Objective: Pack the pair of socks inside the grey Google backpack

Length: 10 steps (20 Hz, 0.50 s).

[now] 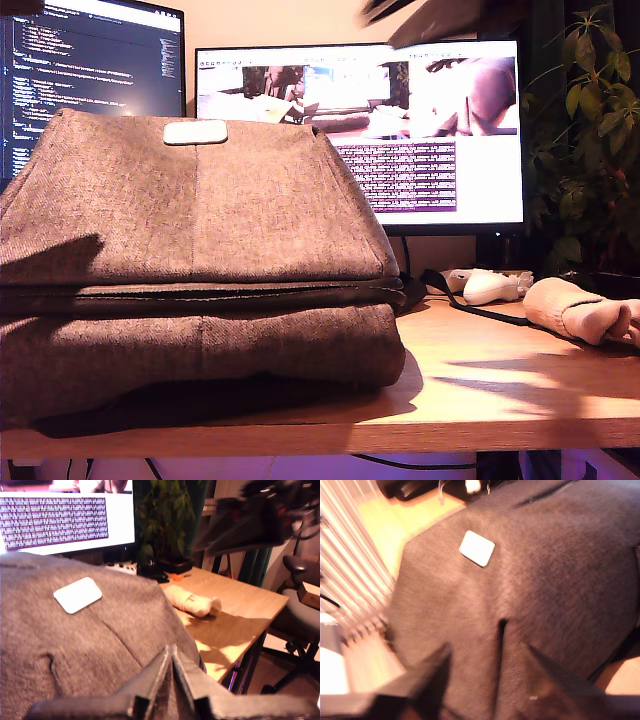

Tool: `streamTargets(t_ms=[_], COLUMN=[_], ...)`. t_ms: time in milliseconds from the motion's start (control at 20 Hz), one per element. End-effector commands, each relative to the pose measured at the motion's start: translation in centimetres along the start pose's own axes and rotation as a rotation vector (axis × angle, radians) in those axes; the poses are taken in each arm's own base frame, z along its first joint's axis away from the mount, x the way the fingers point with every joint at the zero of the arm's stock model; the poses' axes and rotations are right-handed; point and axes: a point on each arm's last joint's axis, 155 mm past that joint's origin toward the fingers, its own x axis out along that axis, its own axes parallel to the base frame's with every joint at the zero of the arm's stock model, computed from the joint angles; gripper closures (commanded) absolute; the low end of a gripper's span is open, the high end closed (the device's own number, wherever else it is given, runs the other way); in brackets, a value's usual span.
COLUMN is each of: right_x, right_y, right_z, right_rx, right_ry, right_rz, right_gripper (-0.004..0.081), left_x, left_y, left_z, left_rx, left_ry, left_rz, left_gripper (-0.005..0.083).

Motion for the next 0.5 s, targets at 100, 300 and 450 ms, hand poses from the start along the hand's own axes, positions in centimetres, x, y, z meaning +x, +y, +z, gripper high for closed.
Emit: streamTargets(t_ms=[100,300,450], right_x=[2.8,5.7,7.4], right_y=[-0.7,-2.1,-2.4], right_z=[0.2,-0.8,-2.5], right_rx=[-0.034,-0.062,-0.041], right_ry=[0.047,0.096,0.145], right_rz=[0.001,-0.014,0.001], right_gripper=[0.0198,0.0198,0.0199], left_x=[0.1,0.1,0.1], left_y=[0.0,0.0,0.0], left_z=[-0.3,-0.6,-0.6], left_rx=[-0.001,-0.005,-0.005], left_ry=[0.013,0.023,0.023], left_rz=[-0.003,-0.001,-0.001], left_gripper=[0.0797,0.0797,0.0797])
